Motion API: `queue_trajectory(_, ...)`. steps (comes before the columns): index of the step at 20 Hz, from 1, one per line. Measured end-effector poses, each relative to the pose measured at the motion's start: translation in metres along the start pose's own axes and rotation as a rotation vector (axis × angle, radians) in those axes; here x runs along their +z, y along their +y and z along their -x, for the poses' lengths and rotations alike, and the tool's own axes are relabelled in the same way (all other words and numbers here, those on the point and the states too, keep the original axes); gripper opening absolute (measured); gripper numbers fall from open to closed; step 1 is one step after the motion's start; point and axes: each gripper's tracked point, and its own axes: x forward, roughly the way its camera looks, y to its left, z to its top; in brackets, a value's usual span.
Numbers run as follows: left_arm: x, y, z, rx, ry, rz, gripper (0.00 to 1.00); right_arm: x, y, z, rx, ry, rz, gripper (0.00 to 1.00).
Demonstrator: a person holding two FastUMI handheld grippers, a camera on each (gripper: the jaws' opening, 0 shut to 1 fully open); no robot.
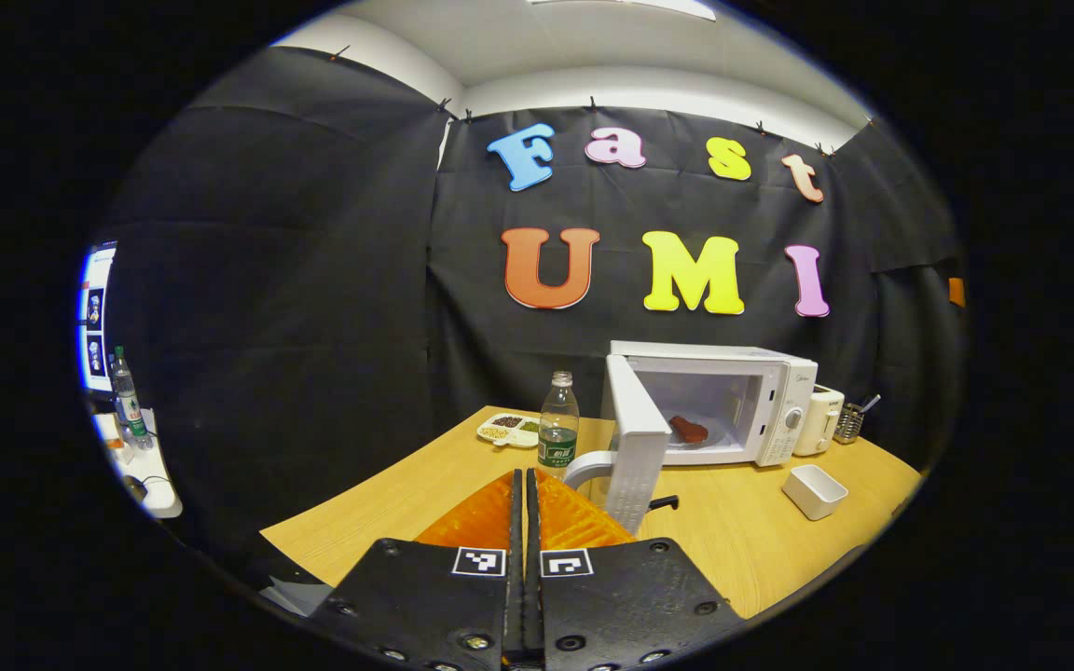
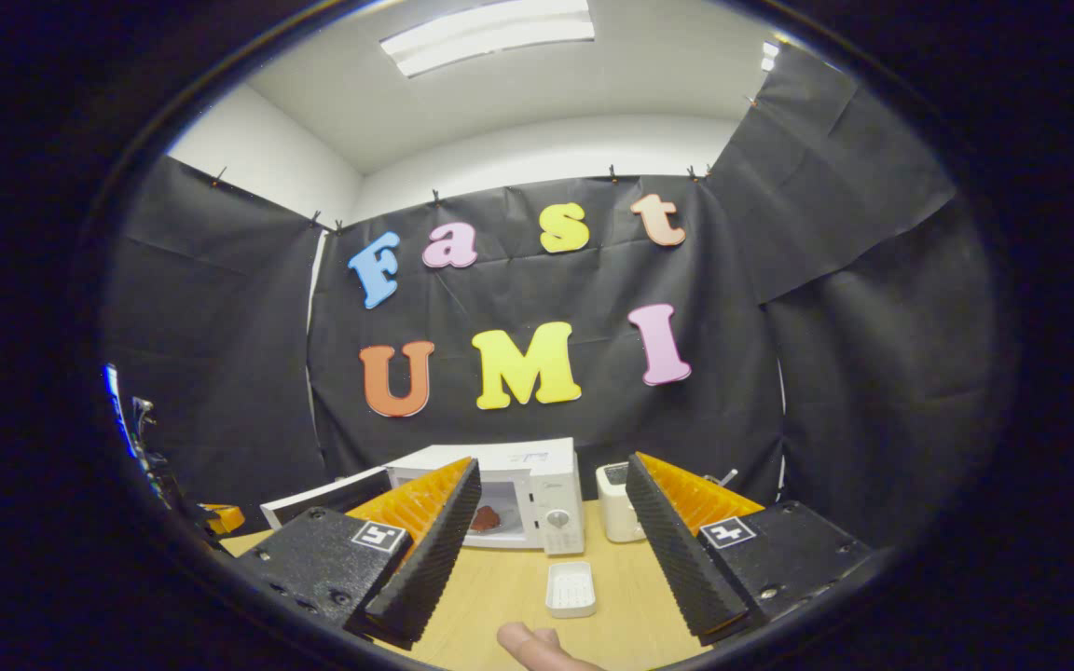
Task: Open the microwave oven with the left hand, put the food in, and close the microwave oven.
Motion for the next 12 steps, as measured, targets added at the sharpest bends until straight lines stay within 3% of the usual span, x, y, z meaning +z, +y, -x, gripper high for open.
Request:
queue_trajectory(4,-0.012,0.006,-0.035,-0.031,-0.044,0.008,0.00,0.004,-0.007,0.004,-0.020,-0.024,-0.008,0.99)
queue_trajectory(12,-0.049,-0.015,-0.072,-0.101,0.028,-0.044,0.00,-0.004,-0.015,0.005,-0.022,-0.002,-0.031,0.99)
